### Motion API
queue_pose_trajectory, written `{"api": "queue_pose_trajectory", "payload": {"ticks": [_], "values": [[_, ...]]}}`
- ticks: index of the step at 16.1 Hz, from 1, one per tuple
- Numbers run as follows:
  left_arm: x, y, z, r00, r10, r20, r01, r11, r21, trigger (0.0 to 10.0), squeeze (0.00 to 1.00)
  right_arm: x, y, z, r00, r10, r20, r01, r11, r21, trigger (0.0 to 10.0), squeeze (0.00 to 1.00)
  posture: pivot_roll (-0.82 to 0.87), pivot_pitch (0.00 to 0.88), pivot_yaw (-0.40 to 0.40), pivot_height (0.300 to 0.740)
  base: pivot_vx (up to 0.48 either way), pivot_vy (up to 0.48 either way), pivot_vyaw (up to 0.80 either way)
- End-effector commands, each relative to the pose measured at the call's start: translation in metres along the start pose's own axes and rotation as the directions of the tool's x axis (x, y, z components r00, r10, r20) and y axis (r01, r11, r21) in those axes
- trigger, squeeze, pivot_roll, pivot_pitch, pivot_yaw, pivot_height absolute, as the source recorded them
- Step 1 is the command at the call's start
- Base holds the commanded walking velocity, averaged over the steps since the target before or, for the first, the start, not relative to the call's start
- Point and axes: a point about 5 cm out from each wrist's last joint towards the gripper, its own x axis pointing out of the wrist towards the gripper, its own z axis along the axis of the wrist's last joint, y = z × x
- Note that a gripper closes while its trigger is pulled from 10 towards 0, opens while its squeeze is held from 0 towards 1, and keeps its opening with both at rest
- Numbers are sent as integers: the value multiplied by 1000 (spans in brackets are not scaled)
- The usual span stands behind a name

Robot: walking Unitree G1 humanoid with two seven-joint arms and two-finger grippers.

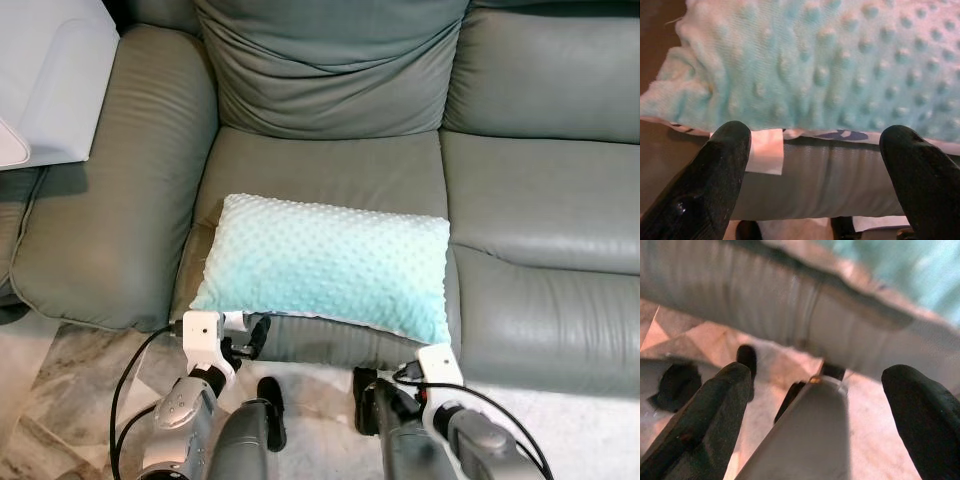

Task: Move the pillow to the sofa

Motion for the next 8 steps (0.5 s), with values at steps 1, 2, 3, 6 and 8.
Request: {"api": "queue_pose_trajectory", "payload": {"ticks": [1, 2, 3, 6, 8], "values": [[-10, 8, -13, 998, 30, -58, -30, 1000, 5, 10000, 1000, 0, 1, -17, 999, 10, -34, -9, 1000, 12, 10000, 1000, -10, 461, 87, 740, 0, 0, 0], [-10, 9, -12, 997, 39, -60, -38, 999, 13, 10000, 1000, 3, 0, -16, 1000, 13, -12, -13, 1000, 3, 10000, 1000, -7, 460, 90, 740, 0, 0, 0], [-9, 10, -11, 997, 50, -62, -48, 998, 32, 10000, 1000, 7, -1, -13, 999, 17, 33, -16, 1000, -16, 10000, 1000, -4, 460, 93, 740, 0, 0, 0], [-7, 8, -8, 997, 47, -57, -45, 998, 39, 10000, 1000, 14, -7, -2, 992, -13, 128, 21, 998, -57, 10000, 514, 7, 457, 101, 740, 0, 0, 0], [-6, 8, -6, 997, 46, -55, -43, 998, 45, 10000, 1000, 19, -10, 6, 986, -28, 167, 35, 999, -36, 10000, 451, 10, 454, 105, 740, 0, 0, 0]]}}
